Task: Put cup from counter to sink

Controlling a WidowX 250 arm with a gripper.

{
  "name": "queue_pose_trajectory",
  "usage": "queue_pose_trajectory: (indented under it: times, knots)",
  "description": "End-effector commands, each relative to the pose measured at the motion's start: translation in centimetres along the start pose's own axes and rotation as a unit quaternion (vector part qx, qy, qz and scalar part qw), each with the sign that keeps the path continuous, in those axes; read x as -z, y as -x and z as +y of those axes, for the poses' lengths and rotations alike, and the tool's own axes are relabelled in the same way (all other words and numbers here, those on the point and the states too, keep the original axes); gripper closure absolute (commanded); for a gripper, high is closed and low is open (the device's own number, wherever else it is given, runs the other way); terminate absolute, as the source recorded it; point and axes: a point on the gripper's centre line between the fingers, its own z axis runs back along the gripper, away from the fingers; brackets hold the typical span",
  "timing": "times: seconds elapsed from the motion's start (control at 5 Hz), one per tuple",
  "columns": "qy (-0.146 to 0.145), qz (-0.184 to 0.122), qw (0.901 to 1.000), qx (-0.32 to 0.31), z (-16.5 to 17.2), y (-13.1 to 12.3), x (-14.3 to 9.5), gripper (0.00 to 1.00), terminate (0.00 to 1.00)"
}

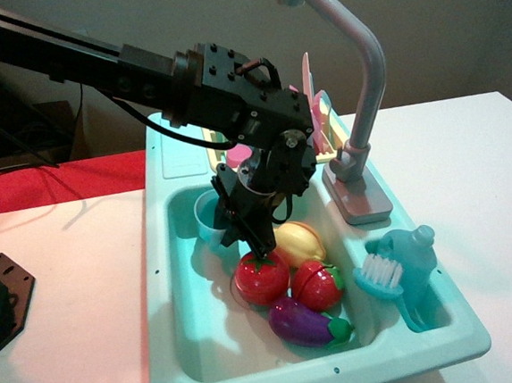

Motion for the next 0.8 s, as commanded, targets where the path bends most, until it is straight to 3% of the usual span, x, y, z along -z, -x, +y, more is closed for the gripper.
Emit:
queue_pose_trajectory:
  times: [0.0,0.4,0.6]
  knots:
    - [0.017,-0.032,0.9992,-0.018,0.9,-0.4,-2.8,0.0,0.0]
    - [0.022,-0.044,0.998,-0.039,2.9,-0.5,-6.7,0.0,0.0]
    - [0.025,-0.048,0.9971,-0.054,4.4,-0.5,-8.5,0.0,1.0]
